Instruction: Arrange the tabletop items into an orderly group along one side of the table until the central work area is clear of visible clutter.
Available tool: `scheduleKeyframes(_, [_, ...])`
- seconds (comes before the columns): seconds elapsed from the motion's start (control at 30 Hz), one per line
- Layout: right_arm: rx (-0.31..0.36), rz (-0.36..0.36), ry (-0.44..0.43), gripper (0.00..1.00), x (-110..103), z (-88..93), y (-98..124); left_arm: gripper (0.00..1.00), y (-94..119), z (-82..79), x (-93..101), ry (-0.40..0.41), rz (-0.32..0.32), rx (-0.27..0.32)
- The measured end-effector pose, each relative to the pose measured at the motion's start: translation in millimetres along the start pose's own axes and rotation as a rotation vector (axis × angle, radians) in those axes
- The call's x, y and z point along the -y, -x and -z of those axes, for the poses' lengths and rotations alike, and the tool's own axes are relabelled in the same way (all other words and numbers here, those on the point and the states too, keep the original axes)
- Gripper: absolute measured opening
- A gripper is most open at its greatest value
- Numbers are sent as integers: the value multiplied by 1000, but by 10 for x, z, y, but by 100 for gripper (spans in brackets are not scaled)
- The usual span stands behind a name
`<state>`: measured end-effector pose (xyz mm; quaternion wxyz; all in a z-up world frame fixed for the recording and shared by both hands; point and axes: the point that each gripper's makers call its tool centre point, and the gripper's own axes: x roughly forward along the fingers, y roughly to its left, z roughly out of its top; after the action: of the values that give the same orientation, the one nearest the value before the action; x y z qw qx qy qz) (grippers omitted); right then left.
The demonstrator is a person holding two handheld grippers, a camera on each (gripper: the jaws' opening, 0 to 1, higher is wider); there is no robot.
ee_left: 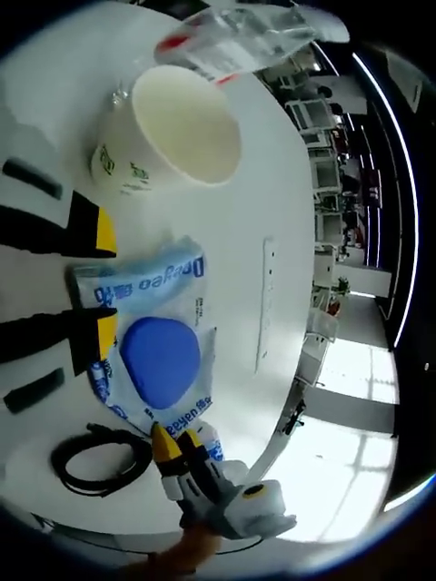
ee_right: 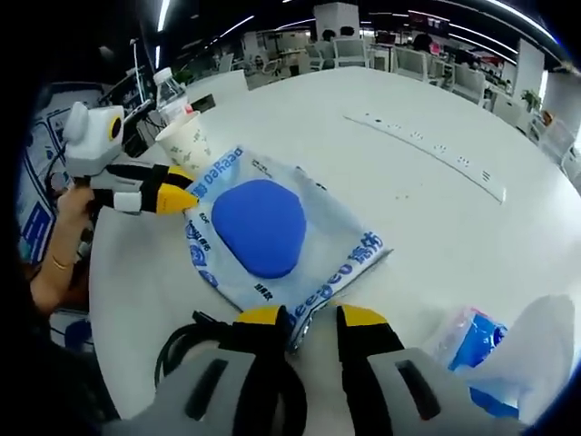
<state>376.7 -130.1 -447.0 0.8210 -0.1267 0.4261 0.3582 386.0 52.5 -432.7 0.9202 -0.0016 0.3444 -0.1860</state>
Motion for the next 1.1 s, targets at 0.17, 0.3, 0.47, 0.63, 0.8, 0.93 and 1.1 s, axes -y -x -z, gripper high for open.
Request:
scheduleKeyframes(0.17, [17,-5,-10,25,-7,-18,4,25,58,-22,30,1,14,20])
scheduleKeyframes(0.3, [44,-20,-28,28,-28,-30,13,28,88,-41,61,0,24,39])
scheduleKeyframes(0.47, [75,-30,-47,34,-16,-30,27,31,113,-78,76,10,28,67])
scheduleKeyframes(0.63, [131,-67,-85,42,-51,-91,64,37,120,-108,82,27,36,84])
scheduleKeyframes(0.8, [212,-94,-101,49,-60,-220,126,42,144,-106,90,28,38,98])
scheduleKeyframes(0.93, [294,-117,-96,56,-108,-315,207,47,195,-163,138,10,53,139])
scheduleKeyframes(1.1, [422,-149,-78,67,-200,-488,358,50,285,-229,232,-5,83,195])
